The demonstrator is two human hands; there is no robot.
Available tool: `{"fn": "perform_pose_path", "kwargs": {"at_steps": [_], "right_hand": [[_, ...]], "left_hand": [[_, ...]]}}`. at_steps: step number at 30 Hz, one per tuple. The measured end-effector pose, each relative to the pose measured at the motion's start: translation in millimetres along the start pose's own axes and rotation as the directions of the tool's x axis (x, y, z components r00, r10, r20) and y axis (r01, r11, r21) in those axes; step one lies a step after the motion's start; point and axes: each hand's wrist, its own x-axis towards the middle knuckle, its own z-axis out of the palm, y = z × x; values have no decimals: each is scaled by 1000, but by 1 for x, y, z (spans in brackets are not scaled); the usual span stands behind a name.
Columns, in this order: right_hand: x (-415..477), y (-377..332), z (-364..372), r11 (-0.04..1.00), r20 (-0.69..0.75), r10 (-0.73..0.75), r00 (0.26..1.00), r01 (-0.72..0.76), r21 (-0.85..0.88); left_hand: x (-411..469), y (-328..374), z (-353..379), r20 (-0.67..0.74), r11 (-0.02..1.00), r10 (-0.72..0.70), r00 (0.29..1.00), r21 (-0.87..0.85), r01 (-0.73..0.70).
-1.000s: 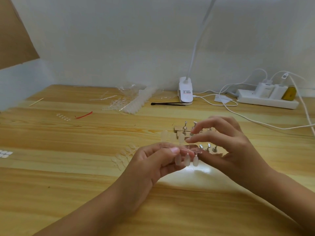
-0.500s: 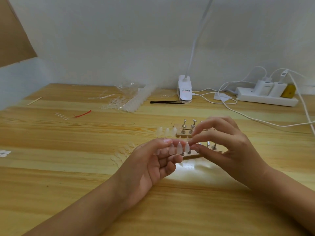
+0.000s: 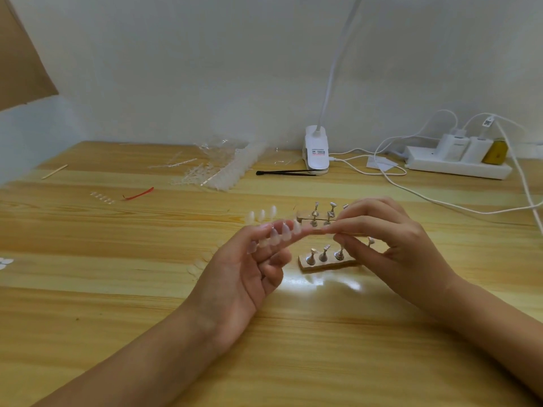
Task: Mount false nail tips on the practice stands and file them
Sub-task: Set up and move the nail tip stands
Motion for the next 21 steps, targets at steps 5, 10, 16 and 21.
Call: {"fn": "perform_pose_path", "kwargs": {"at_steps": [5,10,16,21], "right_hand": [[-4,6,6,999,80,25,997,-22,-37],[-7,7,8,999,98,34,995,-30,-42],[-7,5,9,998,115,52,992,-48,-33],[-6,2,9,995,103,100,990,-100,-6]], "left_hand": [[2,0,-1,-48,999,46,998,8,-46],[2,-2,0,-51,1000,23,998,8,-22],[2,-1,0,-77,1000,22,997,20,-20],[2,-2,0,-81,999,26,996,25,-24]]}}
